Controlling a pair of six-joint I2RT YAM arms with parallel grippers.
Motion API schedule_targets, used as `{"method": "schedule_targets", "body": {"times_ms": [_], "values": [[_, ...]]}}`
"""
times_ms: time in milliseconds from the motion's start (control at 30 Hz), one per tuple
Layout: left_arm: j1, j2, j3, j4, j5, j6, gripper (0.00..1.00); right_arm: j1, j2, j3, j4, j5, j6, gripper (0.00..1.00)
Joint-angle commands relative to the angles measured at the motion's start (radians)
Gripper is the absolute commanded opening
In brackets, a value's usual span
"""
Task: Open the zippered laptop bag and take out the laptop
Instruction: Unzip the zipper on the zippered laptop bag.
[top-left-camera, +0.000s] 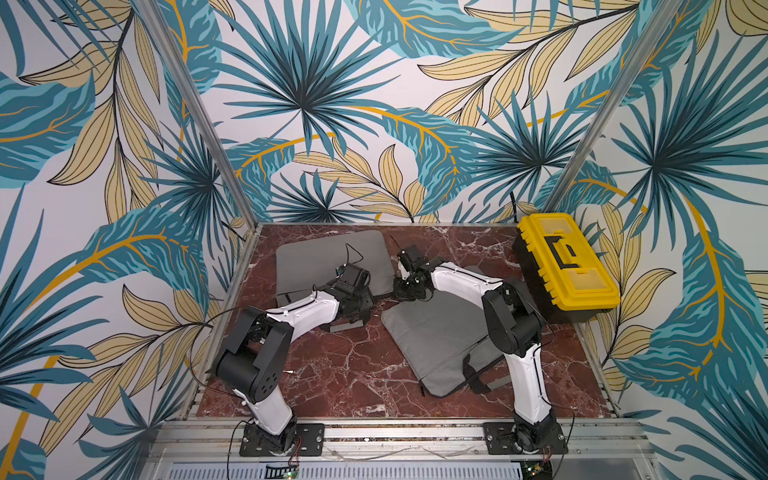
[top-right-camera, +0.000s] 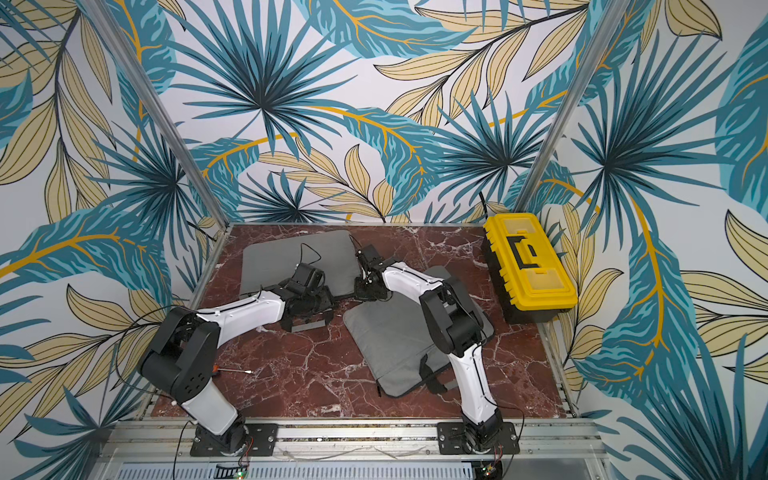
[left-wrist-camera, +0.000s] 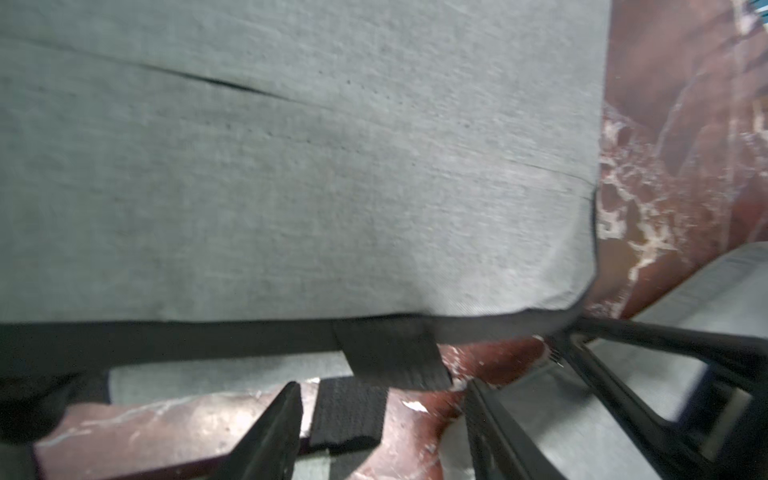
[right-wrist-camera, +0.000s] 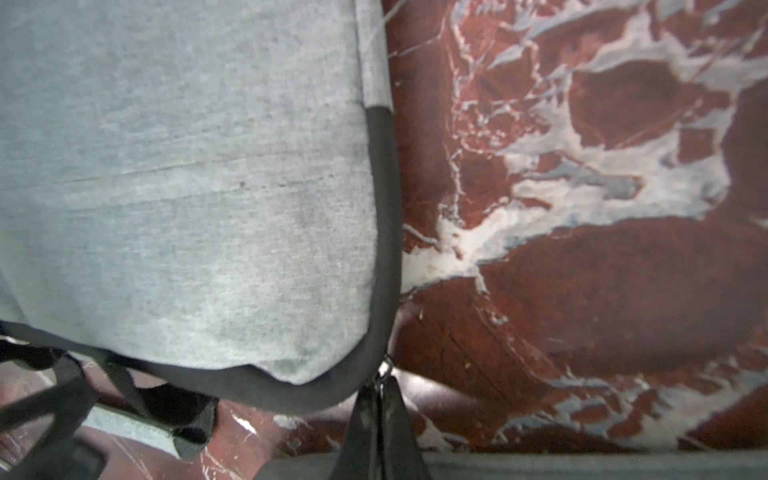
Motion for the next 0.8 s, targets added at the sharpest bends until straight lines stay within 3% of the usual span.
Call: {"method": "schedule_targets", "body": {"times_ms": [0, 133, 533, 667, 767], "values": [[-0.012, 0.026, 0.050, -0.035, -0.059, 0.039, 0.63, 0.016, -0.043, -0.018, -0.003, -0.018, 0.015, 0.00], [-0.014, 0.057, 0.058, -0.037, -0.063, 0.042, 0.61, 0.024, -0.041, -0.022, 0.001, -0.020, 0.021, 0.00], [-0.015, 0.049, 0.044, -0.097, -0.144, 0.039, 0.13, 0.010, -0.044, -0.085, 0.029, -0.014, 0.021, 0.00], [-0.013, 0.024, 0.028, -0.127, -0.190, 0.043, 0.01, -0.023, -0.044, -0.099, 0.038, -0.015, 0.016, 0.00], [-0.008, 0.008, 0.020, -0.145, -0.209, 0.049, 0.00, -0.045, -0.046, -0.098, 0.040, -0.009, -0.006, 0.00]]}}
